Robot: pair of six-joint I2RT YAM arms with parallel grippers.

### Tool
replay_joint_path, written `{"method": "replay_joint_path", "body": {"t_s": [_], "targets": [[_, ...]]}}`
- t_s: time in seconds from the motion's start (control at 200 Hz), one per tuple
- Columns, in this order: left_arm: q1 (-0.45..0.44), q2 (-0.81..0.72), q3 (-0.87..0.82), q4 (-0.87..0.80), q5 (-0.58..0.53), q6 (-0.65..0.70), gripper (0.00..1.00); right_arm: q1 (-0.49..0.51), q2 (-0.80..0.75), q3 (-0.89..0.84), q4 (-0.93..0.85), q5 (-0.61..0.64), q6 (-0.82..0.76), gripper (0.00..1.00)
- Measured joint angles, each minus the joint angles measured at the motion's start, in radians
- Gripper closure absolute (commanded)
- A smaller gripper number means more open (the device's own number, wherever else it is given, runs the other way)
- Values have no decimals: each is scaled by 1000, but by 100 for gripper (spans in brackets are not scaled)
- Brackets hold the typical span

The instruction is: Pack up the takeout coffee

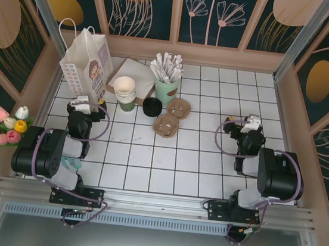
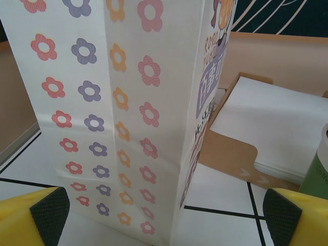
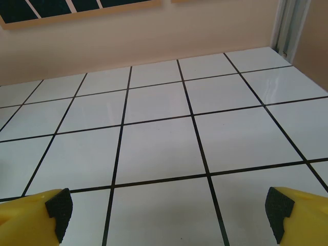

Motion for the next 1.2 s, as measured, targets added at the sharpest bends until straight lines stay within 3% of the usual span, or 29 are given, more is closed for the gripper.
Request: {"method": "replay_joint_path", "body": {"t_s": [1.031,1.196], "targets": [[0,0,2,-2,4,0,1,0,0,1,-3,0,0,1],[0,-75,89,-192,18,-6,1,10,-56,100,-177,0,-6,1]]}}
